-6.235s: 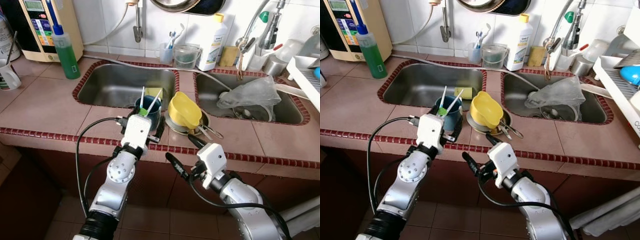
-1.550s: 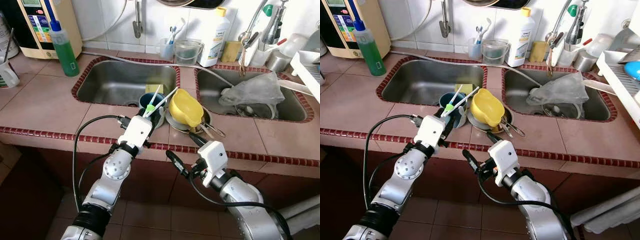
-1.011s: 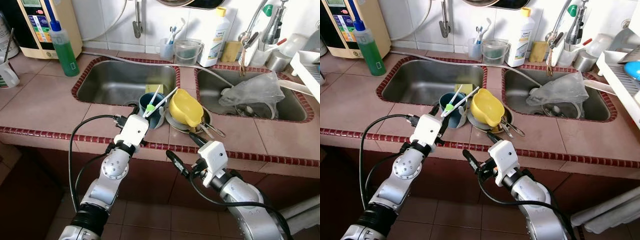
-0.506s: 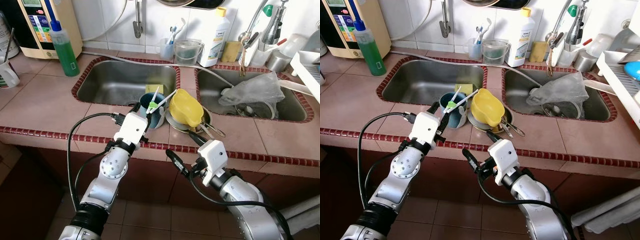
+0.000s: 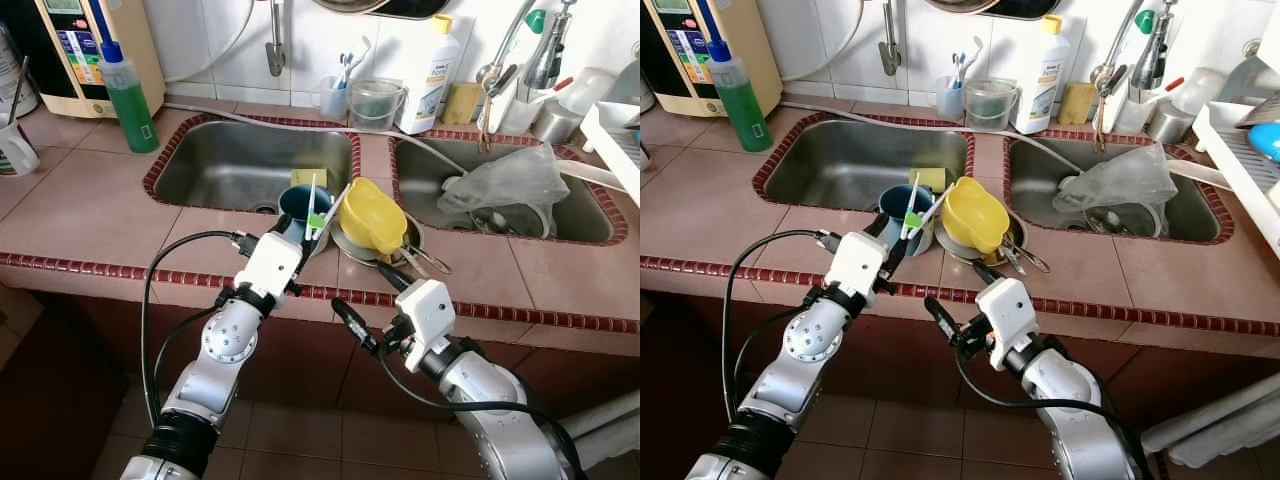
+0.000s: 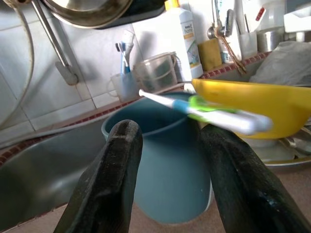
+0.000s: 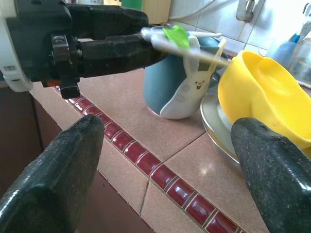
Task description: Kitchen organization
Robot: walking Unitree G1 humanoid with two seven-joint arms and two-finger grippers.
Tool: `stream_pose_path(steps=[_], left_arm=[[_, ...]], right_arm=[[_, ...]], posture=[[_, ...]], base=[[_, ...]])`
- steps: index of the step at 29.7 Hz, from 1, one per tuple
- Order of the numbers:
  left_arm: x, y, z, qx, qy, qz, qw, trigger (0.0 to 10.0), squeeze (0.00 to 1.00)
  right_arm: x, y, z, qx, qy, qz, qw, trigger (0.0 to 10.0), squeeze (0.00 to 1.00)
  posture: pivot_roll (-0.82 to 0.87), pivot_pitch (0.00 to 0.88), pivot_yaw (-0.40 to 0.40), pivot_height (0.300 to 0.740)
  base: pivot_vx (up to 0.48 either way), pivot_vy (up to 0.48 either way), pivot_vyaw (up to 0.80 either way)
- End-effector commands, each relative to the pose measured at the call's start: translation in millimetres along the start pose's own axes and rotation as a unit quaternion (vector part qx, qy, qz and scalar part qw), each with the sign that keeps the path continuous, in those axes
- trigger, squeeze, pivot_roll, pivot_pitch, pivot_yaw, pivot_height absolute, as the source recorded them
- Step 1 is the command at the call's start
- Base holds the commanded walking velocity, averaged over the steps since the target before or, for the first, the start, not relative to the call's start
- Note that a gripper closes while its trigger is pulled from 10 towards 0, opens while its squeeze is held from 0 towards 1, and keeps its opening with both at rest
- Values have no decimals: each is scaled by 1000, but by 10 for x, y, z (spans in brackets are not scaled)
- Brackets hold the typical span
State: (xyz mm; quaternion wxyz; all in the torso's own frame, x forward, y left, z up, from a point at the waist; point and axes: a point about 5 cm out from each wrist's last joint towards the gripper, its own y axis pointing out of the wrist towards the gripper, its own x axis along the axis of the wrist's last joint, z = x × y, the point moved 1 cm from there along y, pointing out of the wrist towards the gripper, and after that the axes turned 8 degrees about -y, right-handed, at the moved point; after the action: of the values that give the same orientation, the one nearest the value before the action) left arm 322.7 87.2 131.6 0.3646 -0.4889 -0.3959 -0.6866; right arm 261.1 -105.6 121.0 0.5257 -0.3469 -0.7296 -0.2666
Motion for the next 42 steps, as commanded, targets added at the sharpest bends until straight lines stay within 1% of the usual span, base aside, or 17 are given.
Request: stream_pose_path(steps=[1,2,3,4,14,17,19,20,25,32,36,38,40,42], left_arm=[[-21,-9,3,1,-2,7,1000,10000,1000],[-22,-9,3,2,-1,8,1000,10000,1000],[-20,-8,4,2,1,7,1000,10000,482],[-19,-7,5,1,3,7,1000,10000,0],[-5,10,4,1,3,5,1000,10000,0],[-6,3,-11,-8,7,5,1000,10000,0],[-42,-11,-23,-18,9,15,1000,10000,0],[-47,-15,-21,-18,11,16,1000,10000,1000],[-67,-26,-25,-19,18,21,999,10000,1000],[-98,-61,-26,-28,16,32,999,10000,1000],[-157,-131,-29,-48,21,51,997,10000,1000],[-170,-163,-16,-52,17,56,997,10000,1000],[-187,-219,20,-57,17,67,996,10000,1000],[-194,-243,40,-58,13,73,996,10000,1000]], right_arm=[[38,-3,-31,-3,-6,-4,1000,10000,0],[37,-2,-29,-3,-6,-4,1000,10000,0],[37,-1,-29,-3,-6,-4,1000,10000,0],[38,0,-29,-3,-6,-4,1000,10000,0],[40,6,-29,-4,-7,-4,1000,10000,0],[42,7,-30,-5,-6,-5,1000,10000,0],[41,6,-33,-5,-6,-5,1000,10000,0],[42,7,-33,-5,-6,-5,1000,10000,0],[43,9,-36,-5,-6,-6,1000,10000,0],[43,6,-37,-5,-6,-6,1000,10000,0],[41,3,-35,-4,-5,-5,1000,10000,0],[41,4,-32,-4,-5,-5,1000,10000,0],[39,8,-31,-4,-5,-6,1000,10000,0],[39,12,-28,-3,-5,-6,1000,10000,0]], posture=[[-94,55,-20,740],[-94,54,-20,740],[-94,54,-20,740],[-94,53,-20,740],[-96,51,-17,740],[-96,51,-17,740],[-95,51,-17,740],[-95,51,-17,740],[-92,51,-19,740],[-91,52,-19,740],[-86,50,-19,740],[-85,49,-19,740],[-76,46,-18,740],[-75,45,-18,740]], base=[[0,0,0],[0,0,0],[0,0,0],[0,0,0],[0,0,0],[0,0,0],[0,0,0],[0,0,0],[0,0,0],[0,0,0],[0,0,0],[0,0,0],[0,0,0],[0,0,0]])
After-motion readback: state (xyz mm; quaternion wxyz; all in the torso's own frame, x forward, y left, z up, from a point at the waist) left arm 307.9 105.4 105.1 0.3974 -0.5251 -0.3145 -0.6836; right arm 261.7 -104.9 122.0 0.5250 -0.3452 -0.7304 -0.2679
